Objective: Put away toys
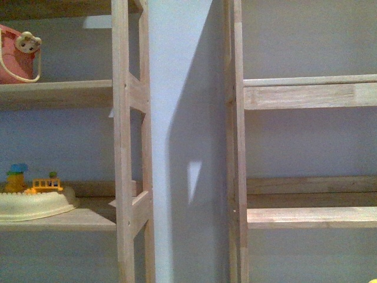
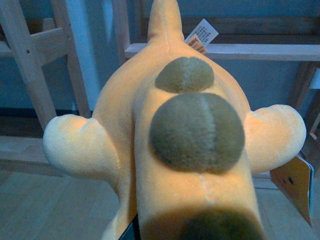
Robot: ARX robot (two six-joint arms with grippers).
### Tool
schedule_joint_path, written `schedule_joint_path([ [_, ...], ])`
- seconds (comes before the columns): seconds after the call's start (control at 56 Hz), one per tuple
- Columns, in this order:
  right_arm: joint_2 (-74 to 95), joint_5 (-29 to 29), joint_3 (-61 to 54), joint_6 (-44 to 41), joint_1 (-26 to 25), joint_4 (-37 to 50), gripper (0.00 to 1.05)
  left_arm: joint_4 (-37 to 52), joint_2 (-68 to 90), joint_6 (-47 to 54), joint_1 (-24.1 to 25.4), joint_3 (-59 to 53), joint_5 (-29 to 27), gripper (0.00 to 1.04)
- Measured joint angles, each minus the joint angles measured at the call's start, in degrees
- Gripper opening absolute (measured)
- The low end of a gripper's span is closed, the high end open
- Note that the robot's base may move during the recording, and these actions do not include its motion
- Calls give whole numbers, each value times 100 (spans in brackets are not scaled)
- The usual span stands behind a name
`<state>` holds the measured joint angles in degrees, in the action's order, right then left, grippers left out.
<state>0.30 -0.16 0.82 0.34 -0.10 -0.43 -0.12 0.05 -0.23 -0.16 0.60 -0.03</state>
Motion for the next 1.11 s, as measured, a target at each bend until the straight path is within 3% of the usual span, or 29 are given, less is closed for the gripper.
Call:
schedule_joint_path([
  [0.804, 2, 7, 0, 0, 0, 0, 7, 0, 4, 0, 0, -2, 2, 98],
  [0.982, 483, 1759, 79, 863, 492, -214, 7, 0, 9, 0, 2, 0, 0, 98],
  [1.107, 887, 2363, 417, 857, 643, 131, 7, 0, 9, 0, 2, -2, 2, 98],
])
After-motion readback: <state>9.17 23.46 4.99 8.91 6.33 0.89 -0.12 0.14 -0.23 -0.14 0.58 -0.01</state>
